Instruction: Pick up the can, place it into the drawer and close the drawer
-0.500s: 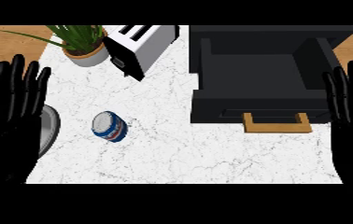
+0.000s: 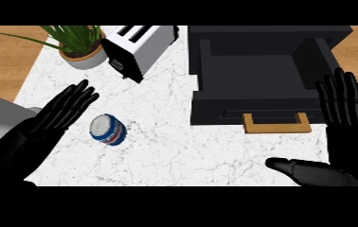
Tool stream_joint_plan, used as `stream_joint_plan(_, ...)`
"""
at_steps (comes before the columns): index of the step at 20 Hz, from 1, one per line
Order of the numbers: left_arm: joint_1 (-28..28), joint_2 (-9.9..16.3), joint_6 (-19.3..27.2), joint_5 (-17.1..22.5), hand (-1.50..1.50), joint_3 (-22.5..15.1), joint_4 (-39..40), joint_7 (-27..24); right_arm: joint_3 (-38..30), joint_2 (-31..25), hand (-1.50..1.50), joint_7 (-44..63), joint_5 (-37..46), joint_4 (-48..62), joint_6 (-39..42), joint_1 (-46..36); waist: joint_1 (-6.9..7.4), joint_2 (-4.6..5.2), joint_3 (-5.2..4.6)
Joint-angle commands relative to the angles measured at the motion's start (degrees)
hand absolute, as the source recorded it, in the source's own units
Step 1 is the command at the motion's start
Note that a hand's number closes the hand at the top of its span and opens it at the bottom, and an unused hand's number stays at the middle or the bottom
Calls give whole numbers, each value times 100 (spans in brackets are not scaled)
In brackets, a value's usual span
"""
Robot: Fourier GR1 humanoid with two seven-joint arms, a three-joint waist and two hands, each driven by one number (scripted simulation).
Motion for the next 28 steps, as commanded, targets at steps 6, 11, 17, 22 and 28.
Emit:
stream_joint_plan(6, 110, 1729, -1821, 2200, -150, 1311, 900, 531, -693, -288, -150, 589, -457, -277, 130, 658, 65, -47, 10)
stream_joint_plan(11, 72, 1633, -2231, 2120, -150, 1436, 1187, 552, -961, -230, -150, 209, -863, -576, 621, 1326, 48, -46, 10)
stream_joint_plan(17, 54, 1950, -2190, 2986, -150, 1719, 1412, 1001, -1450, -323, -150, 33, -1352, -320, 1039, 1545, 42, -48, 12)
stream_joint_plan(22, -57, 2152, -1853, 3610, -150, 1575, 1595, 1579, -1843, -353, -150, -527, -1582, -42, 1429, 1779, 31, -48, 14)
stream_joint_plan(28, -203, 2037, -1283, 4087, -150, 1175, 1527, 2071, -1997, -384, -150, -424, -1788, -283, 1759, 2018, 19, -45, 13)
